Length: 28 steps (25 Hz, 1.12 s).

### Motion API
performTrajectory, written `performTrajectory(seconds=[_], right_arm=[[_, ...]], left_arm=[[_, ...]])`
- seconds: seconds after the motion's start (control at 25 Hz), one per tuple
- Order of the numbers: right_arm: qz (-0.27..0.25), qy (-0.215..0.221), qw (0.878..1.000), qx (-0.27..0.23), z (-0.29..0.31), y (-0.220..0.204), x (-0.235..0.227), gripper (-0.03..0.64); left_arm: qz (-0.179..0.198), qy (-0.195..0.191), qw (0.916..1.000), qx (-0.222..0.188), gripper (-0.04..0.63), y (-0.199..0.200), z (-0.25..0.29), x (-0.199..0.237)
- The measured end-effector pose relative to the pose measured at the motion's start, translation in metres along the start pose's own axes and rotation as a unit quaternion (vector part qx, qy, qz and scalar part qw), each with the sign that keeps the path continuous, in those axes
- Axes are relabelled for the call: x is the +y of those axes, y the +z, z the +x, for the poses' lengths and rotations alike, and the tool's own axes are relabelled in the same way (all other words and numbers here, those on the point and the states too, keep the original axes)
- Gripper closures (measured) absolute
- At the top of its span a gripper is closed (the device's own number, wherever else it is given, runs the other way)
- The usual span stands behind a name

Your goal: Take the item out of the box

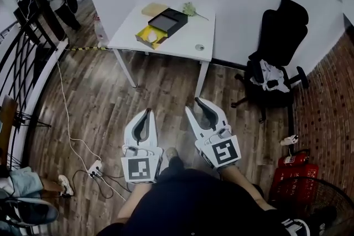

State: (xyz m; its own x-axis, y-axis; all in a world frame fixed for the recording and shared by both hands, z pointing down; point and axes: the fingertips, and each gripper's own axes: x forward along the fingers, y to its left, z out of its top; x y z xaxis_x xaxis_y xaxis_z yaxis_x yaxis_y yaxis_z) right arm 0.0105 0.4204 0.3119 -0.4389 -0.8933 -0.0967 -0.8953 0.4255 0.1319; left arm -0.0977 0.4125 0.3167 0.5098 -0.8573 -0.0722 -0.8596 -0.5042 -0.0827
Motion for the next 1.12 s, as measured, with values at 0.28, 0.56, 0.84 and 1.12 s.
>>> performTrajectory(seconds=[0.28,0.56,0.84,1.12], right_arm=[[-0.001,0.0,1.0,-0.004,0.096,-0.014,-0.035,0.52],[0.001,0.009,1.0,0.011,0.16,-0.037,-0.053,0.512],[0.008,0.01,1.0,0.015,0.195,-0.042,-0.062,0.512],[0.015,0.01,0.999,0.03,0.23,-0.047,-0.071,0.512]], left_arm=[[-0.001,-0.002,1.0,-0.004,0.586,-0.011,0.084,0.062],[0.002,-0.006,1.0,-0.002,0.586,-0.031,0.135,0.101],[-0.013,-0.002,0.9999,0.009,0.586,-0.042,0.154,0.123],[-0.022,0.006,0.9996,0.016,0.586,-0.051,0.173,0.145]])
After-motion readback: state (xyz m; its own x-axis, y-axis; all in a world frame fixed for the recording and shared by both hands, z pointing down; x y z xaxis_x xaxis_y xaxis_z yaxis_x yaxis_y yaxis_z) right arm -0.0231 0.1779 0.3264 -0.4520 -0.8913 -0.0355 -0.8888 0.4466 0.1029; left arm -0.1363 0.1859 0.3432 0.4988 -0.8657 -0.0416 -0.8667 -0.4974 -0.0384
